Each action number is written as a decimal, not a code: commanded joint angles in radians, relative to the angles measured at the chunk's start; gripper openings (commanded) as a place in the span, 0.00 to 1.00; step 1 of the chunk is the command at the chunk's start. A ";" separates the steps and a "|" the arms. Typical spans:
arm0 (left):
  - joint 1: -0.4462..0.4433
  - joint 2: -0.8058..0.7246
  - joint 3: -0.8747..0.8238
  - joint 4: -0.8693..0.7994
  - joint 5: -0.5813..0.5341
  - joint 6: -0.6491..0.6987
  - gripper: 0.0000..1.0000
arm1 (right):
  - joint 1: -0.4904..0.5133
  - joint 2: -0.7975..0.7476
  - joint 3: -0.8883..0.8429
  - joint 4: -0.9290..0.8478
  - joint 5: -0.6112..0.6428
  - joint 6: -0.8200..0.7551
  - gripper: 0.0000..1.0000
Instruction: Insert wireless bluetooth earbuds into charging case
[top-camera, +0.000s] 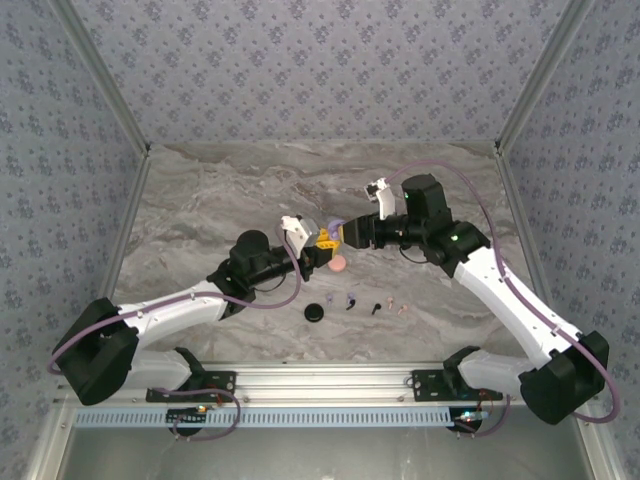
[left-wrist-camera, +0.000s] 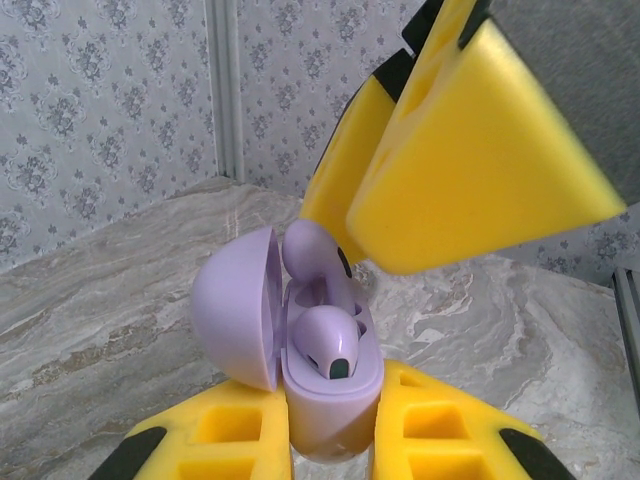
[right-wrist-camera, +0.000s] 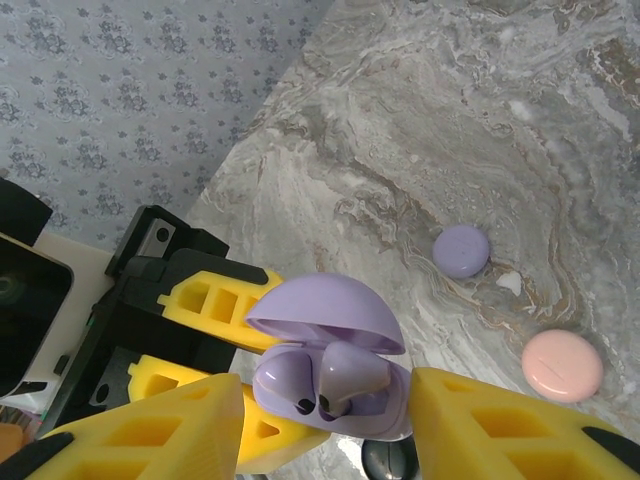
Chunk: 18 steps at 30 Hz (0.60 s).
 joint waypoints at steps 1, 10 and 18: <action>-0.005 -0.016 0.022 0.011 -0.003 0.002 0.00 | 0.010 -0.022 0.005 0.002 0.006 -0.022 0.50; -0.004 -0.016 0.022 0.013 0.009 0.001 0.00 | 0.009 -0.001 0.027 -0.013 0.053 -0.040 0.52; -0.004 -0.015 0.024 0.008 0.009 0.003 0.00 | 0.012 0.007 0.037 0.019 -0.004 -0.037 0.52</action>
